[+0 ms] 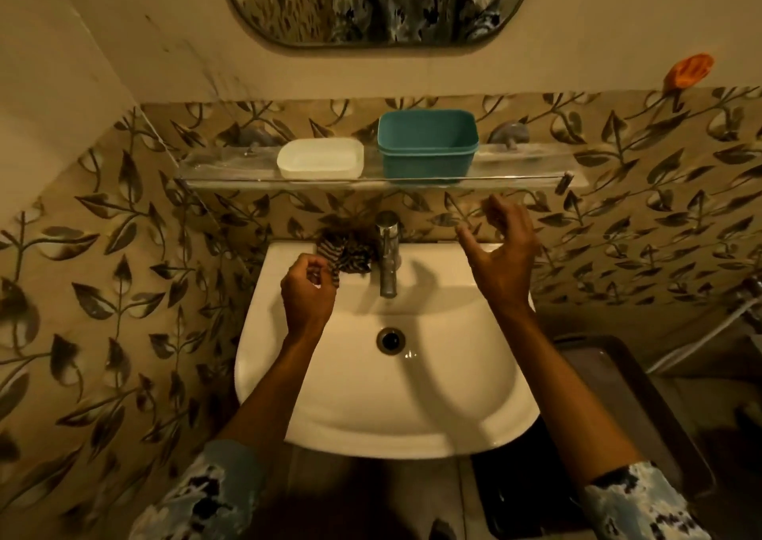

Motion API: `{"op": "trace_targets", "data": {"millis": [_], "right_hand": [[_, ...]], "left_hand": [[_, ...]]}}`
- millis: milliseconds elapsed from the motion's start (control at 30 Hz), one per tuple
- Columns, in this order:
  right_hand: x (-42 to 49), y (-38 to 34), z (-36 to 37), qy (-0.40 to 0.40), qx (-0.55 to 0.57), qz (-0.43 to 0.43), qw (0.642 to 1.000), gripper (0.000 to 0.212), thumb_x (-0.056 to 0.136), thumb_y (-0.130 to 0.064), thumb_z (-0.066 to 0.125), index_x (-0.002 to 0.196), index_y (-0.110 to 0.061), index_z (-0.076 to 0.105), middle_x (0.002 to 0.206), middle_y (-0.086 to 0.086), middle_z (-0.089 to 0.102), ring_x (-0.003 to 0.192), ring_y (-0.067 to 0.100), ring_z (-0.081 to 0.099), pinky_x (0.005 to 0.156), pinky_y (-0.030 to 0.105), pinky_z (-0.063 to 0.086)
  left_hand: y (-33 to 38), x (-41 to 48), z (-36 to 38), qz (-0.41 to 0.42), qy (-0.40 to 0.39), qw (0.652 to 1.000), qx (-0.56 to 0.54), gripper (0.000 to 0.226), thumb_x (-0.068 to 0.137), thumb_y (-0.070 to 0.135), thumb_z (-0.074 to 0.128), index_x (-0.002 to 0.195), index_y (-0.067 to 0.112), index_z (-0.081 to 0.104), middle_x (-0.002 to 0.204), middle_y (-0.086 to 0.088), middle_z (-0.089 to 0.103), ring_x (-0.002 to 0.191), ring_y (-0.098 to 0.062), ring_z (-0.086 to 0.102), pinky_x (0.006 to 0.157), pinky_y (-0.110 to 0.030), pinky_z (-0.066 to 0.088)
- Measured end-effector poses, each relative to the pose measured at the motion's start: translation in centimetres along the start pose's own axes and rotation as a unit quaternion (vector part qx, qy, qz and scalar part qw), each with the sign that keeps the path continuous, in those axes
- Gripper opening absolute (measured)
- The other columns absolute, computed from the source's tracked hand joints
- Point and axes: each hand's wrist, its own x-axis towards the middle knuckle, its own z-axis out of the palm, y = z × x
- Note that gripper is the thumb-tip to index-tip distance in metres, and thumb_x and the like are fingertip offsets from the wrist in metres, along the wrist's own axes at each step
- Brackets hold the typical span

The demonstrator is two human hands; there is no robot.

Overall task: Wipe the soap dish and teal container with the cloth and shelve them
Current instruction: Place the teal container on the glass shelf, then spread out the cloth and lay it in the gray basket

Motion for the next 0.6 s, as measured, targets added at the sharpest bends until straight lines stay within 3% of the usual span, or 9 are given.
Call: {"op": "trace_targets", "data": {"millis": [100,200,300,367,467,567,600], "right_hand": [[-3.1,1.5,1.6,-0.047,-0.005,0.064,0.997,0.052,0.076,-0.015,0.078,0.121,-0.001,0.057,0.109,0.014,0.061,0.097,0.02,0.059,0.081,0.013,0.047],[-6.0,3.1,2.8,-0.116,-0.024,0.128,0.985,0.053,0.076,-0.015,0.079,0.123,-0.005,0.057,0.113,0.012,0.062,0.096,0.019,0.06,0.08,0.018,0.048],[-9.0,4.6,3.1,-0.182,-0.041,0.154,0.97,0.052,0.075,-0.014,0.079,0.121,-0.004,0.057,0.111,0.011,0.062,0.091,0.018,0.061,0.074,0.005,0.042],[-10.8,5.6,3.0,-0.219,-0.056,0.16,0.961,0.051,0.074,-0.012,0.08,0.12,-0.003,0.058,0.108,0.012,0.063,0.087,0.018,0.06,0.072,0.005,0.041],[-12.6,6.8,2.7,-0.249,-0.07,0.187,0.948,0.052,0.073,-0.01,0.08,0.12,-0.002,0.058,0.107,0.012,0.063,0.084,0.018,0.06,0.074,0.017,0.045],[-13.1,7.4,2.5,-0.267,-0.069,0.231,0.933,0.054,0.073,-0.008,0.08,0.121,-0.002,0.057,0.109,0.013,0.062,0.085,0.021,0.061,0.075,0.023,0.049],[-13.2,7.4,2.5,-0.275,-0.068,0.244,0.928,0.054,0.074,-0.008,0.08,0.121,-0.002,0.057,0.11,0.013,0.062,0.086,0.023,0.062,0.075,0.025,0.05]], "left_hand": [[-2.9,0.2,0.9,-0.079,-0.06,0.99,0.097,0.017,0.084,0.006,0.06,0.101,0.006,0.06,0.099,-0.013,0.066,0.093,-0.028,0.063,0.078,-0.032,0.051],[-3.9,2.0,2.5,-0.08,-0.115,0.975,0.171,0.034,0.083,0.016,0.065,0.113,0.004,0.056,0.115,-0.018,0.059,0.108,-0.032,0.055,0.092,-0.041,0.05],[-4.6,4.5,4.4,-0.083,-0.146,0.966,0.195,0.042,0.082,0.018,0.065,0.119,0.002,0.054,0.12,-0.02,0.058,0.112,-0.036,0.054,0.095,-0.045,0.049],[-5.2,6.1,5.4,-0.117,-0.172,0.965,0.161,0.047,0.081,0.017,0.067,0.123,0.002,0.051,0.121,-0.022,0.058,0.111,-0.039,0.057,0.094,-0.048,0.05],[-6.3,7.1,6.2,-0.146,-0.176,0.964,0.135,0.05,0.081,0.017,0.069,0.124,0.002,0.05,0.119,-0.023,0.059,0.102,-0.041,0.062,0.086,-0.05,0.054],[-6.7,7.4,6.0,-0.146,-0.146,0.972,0.109,0.042,0.078,0.006,0.071,0.116,0.001,0.054,0.116,-0.021,0.062,0.096,-0.032,0.066,0.072,-0.04,0.057],[-6.8,7.6,5.8,-0.143,-0.142,0.972,0.118,0.037,0.078,0.004,0.071,0.112,0.0,0.057,0.115,-0.02,0.064,0.097,-0.029,0.065,0.074,-0.037,0.055]]}}
